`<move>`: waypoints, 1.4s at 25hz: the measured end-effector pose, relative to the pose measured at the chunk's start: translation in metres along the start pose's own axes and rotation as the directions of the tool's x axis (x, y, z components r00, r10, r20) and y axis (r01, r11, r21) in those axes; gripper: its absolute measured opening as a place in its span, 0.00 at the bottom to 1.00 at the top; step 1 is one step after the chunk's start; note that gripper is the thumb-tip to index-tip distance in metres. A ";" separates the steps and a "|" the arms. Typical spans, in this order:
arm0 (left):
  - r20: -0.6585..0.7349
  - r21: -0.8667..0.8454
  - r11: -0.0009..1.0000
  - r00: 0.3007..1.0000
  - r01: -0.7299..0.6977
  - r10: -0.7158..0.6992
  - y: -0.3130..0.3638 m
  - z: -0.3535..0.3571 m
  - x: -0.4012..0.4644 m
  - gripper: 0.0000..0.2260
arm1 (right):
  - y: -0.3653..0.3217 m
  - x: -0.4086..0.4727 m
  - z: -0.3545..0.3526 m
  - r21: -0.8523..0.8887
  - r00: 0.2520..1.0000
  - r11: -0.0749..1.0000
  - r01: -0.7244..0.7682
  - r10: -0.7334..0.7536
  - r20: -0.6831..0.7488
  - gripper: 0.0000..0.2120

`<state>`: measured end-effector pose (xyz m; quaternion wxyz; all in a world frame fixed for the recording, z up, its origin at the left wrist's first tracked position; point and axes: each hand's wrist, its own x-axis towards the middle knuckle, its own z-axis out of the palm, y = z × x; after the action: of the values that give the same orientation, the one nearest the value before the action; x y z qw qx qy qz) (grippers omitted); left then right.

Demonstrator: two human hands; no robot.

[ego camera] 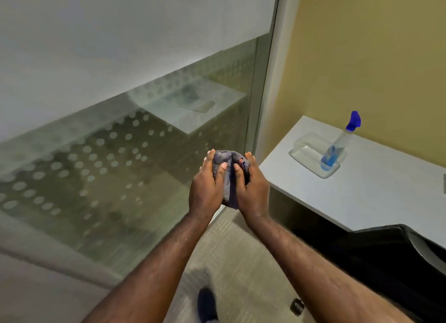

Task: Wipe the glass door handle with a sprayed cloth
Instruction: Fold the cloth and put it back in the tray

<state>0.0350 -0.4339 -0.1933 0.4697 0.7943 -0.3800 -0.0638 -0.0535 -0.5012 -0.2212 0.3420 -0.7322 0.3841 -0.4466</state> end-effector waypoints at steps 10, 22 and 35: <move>0.270 -0.166 0.967 0.935 -0.192 0.232 0.021 0.110 0.127 0.25 | 0.064 0.110 -0.006 -0.101 0.938 0.971 -0.215 0.176 -0.299 0.24; 0.490 -0.165 0.941 0.803 -0.296 0.339 0.075 0.286 0.209 0.26 | 0.173 0.229 -0.066 -0.178 0.849 0.908 -0.379 0.265 -0.457 0.32; 0.646 -0.078 0.957 0.717 -0.280 0.262 0.077 0.443 0.264 0.27 | 0.293 0.314 -0.096 -0.149 0.756 0.788 -0.597 0.491 -0.432 0.28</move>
<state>-0.0243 -0.9387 -0.3086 0.3027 0.6643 -0.6317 -0.2609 -0.1207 -0.9264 -0.3101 0.2730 -0.5293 0.6980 -0.3976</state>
